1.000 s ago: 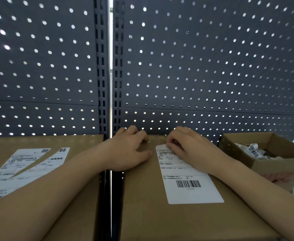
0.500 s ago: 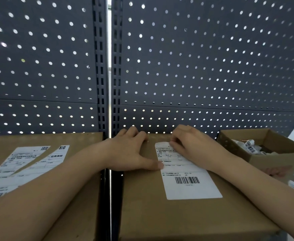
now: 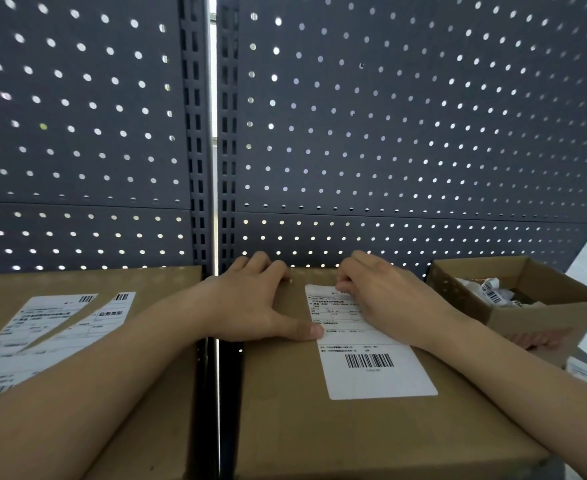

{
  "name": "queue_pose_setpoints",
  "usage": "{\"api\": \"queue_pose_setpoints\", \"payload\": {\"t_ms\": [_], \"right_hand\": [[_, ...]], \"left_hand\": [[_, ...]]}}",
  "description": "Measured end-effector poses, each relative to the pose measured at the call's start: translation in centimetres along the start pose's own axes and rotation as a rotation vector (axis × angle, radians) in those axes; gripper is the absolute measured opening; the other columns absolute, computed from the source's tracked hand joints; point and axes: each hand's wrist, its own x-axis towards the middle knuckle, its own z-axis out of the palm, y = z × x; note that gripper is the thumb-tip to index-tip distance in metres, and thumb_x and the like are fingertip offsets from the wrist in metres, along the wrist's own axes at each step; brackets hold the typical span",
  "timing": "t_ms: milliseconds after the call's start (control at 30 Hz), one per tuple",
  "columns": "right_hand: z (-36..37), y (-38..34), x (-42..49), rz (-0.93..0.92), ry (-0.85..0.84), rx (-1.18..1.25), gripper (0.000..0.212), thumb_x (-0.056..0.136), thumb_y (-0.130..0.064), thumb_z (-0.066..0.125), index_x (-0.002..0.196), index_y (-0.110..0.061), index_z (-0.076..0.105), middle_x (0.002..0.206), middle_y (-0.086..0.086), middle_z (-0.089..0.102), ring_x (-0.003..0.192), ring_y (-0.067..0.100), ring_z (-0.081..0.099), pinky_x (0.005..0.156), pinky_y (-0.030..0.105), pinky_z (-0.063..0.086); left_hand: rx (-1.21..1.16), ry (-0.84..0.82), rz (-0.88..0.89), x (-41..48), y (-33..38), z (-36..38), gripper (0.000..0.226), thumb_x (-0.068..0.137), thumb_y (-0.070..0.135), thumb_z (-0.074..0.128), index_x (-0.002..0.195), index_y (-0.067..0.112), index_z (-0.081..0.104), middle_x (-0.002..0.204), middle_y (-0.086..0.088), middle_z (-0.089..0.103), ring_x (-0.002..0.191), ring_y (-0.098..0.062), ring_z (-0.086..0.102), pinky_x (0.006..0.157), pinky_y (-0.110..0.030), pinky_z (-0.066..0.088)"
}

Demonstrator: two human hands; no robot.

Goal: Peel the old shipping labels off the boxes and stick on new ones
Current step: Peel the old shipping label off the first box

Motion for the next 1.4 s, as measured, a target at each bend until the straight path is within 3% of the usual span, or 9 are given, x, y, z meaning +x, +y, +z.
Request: {"api": "queue_pose_setpoints", "payload": {"t_ms": [367,433,533,633,733,933,1067,1200,1400], "right_hand": [[-0.4,0.1,-0.4,0.044,-0.007,0.209,0.012,0.101,-0.039,0.043,0.098,-0.031,0.052,0.1,-0.018,0.051,0.091,0.004,0.05,0.082,0.038,0.049],[-0.3,0.3,-0.7,0.044,-0.003,0.235,0.015,0.099,-0.042,0.047,0.11,-0.033,0.053,0.101,-0.017,0.054,0.093,0.006,0.053,0.083,0.039,0.05],[-0.3,0.5,-0.8,0.079,-0.023,0.273,0.046,0.096,-0.043,0.055,0.14,-0.039,0.041,0.102,-0.016,0.055,0.097,0.008,0.054,0.087,0.039,0.05],[0.1,0.4,-0.5,0.055,-0.004,0.255,0.024,0.097,-0.041,0.056,0.119,-0.036,0.063,0.099,-0.017,0.053,0.096,0.006,0.052,0.086,0.041,0.05],[0.3,0.2,-0.6,0.039,0.044,0.279,0.012,0.097,-0.035,0.057,0.099,-0.03,0.068,0.097,-0.017,0.055,0.093,0.003,0.053,0.084,0.041,0.051],[-0.3,-0.2,-1.1,0.012,0.035,0.179,0.018,0.101,-0.036,0.047,0.102,-0.029,0.065,0.1,-0.016,0.053,0.091,0.007,0.053,0.081,0.039,0.051],[-0.4,-0.3,-1.3,-0.012,0.061,0.152,0.019,0.102,-0.036,0.046,0.103,-0.03,0.064,0.099,-0.017,0.053,0.09,0.008,0.055,0.078,0.04,0.052],[-0.4,-0.3,-1.4,-0.041,0.09,0.132,0.02,0.102,-0.034,0.046,0.104,-0.028,0.065,0.099,-0.015,0.055,0.09,0.012,0.056,0.079,0.039,0.051],[-0.2,-0.1,-1.6,-0.057,0.13,0.15,0.018,0.101,-0.033,0.047,0.101,-0.03,0.065,0.096,-0.017,0.056,0.09,0.015,0.056,0.076,0.04,0.051]], "left_hand": [[-0.011,-0.025,0.04,0.0,-0.5,-0.1,0.071,0.087,0.07,0.046,0.145,0.033,0.028,0.137,0.012,0.03,0.132,-0.015,0.026,0.1,-0.031,0.031],[-0.023,-0.026,0.04,0.0,-0.6,0.0,0.067,0.089,0.067,0.046,0.145,0.033,0.028,0.138,0.012,0.03,0.132,-0.015,0.025,0.105,-0.033,0.03],[-0.034,-0.019,0.042,0.0,-0.6,0.0,0.062,0.092,0.061,0.045,0.146,0.033,0.028,0.138,0.013,0.03,0.133,-0.014,0.025,0.111,-0.035,0.028],[-0.035,-0.015,0.035,0.0,-0.5,0.0,0.061,0.092,0.061,0.045,0.145,0.034,0.029,0.137,0.013,0.03,0.133,-0.014,0.025,0.113,-0.039,0.028],[-0.032,-0.002,0.033,0.0,-0.5,0.1,0.062,0.091,0.063,0.046,0.144,0.034,0.03,0.136,0.013,0.031,0.132,-0.014,0.025,0.112,-0.039,0.029],[-0.021,-0.019,0.024,-0.2,-0.6,0.0,0.084,0.074,0.082,0.037,0.144,0.037,0.029,0.136,0.015,0.03,0.134,-0.013,0.025,0.112,-0.042,0.031],[-0.013,0.01,0.034,-0.2,-0.6,0.1,0.066,0.09,0.068,0.043,0.145,0.034,0.029,0.139,0.014,0.029,0.136,-0.014,0.024,0.113,-0.042,0.03],[-0.017,0.008,0.042,0.0,-0.6,0.2,0.07,0.086,0.072,0.042,0.144,0.034,0.03,0.138,0.013,0.031,0.135,-0.014,0.025,0.113,-0.039,0.029],[-0.036,0.021,0.053,0.0,-0.7,0.1,0.094,0.063,0.084,0.027,0.142,0.035,0.032,0.133,0.014,0.032,0.132,-0.014,0.028,0.112,-0.037,0.029]]}}
